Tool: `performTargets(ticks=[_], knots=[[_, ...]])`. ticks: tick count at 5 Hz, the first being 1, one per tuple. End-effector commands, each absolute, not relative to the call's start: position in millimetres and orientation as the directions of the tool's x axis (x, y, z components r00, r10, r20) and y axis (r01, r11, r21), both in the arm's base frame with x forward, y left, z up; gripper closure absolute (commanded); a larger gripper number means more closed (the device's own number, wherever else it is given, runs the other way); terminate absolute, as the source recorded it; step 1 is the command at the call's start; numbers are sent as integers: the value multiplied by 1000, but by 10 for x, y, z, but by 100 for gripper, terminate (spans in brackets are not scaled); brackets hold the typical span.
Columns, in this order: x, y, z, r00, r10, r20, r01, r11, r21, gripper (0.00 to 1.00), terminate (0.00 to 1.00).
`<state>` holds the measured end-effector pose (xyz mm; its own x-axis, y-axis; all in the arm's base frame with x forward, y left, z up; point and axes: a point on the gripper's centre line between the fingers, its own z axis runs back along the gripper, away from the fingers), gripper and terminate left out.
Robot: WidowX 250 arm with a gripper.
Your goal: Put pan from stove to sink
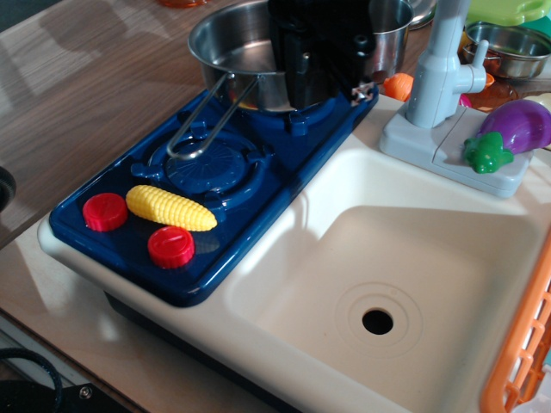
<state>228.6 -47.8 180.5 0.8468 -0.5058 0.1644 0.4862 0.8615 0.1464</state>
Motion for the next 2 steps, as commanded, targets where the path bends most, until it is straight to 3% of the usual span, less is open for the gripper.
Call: performTargets(ticks=[1, 2], knots=[[2167, -933, 1986, 881, -428, 202, 406, 903, 144, 100, 0], [2145, -1220, 1933, 889, -395, 231, 378, 919, 115, 100, 0]])
